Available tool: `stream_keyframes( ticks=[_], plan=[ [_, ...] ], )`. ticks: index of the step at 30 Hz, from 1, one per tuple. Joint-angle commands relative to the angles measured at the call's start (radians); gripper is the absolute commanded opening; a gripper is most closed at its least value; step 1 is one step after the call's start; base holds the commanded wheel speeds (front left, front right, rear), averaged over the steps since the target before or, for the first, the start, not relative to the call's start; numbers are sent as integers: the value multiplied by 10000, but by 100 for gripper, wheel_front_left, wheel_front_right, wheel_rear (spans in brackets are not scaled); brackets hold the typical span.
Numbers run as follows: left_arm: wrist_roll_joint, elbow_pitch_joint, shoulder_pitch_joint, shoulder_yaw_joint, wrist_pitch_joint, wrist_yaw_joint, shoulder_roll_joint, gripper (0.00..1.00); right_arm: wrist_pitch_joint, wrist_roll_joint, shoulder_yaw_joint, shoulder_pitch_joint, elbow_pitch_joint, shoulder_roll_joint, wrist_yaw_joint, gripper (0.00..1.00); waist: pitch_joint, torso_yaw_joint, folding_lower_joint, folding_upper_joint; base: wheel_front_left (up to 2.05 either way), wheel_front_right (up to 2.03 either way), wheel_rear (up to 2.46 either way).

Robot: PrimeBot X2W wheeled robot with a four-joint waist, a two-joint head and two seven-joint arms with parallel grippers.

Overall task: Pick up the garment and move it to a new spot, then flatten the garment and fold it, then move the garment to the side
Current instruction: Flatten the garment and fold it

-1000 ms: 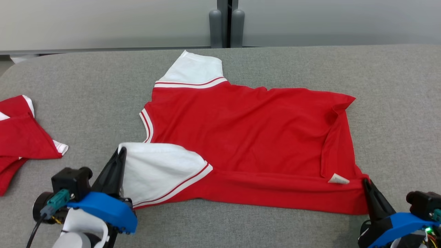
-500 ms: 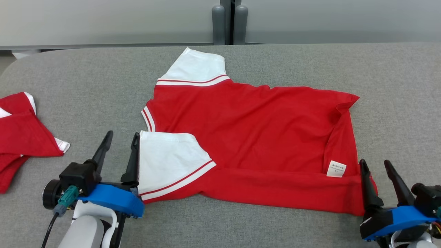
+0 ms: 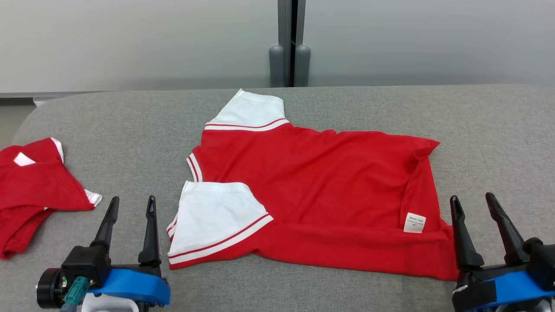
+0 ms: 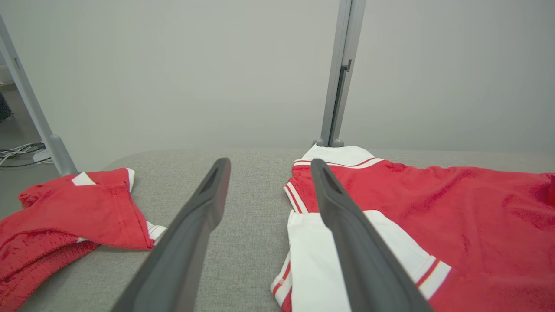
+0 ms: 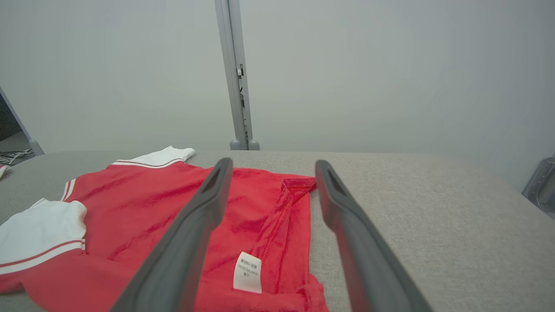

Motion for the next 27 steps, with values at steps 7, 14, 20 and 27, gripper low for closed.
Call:
stream_keyframes(
  ticks=[7,14,20,27],
  plan=[
    [-29,-469,564,-41,444,257,183,100,351,-53,-31,504,-471,200,1,100,-159,6,2,0,0,0,0],
    [-123,-601,674,-97,606,238,242,100,505,-77,20,462,-446,240,1,100,-111,-47,2,0,0,0,0],
    [-441,196,786,-433,961,-148,102,100,705,-74,-102,643,511,136,1,100,196,-73,2,0,0,0,0],
    [-842,2058,166,-702,1340,-689,-65,100,495,232,-219,220,2571,38,1,100,720,-77,2,0,0,0,0]
  ],
)
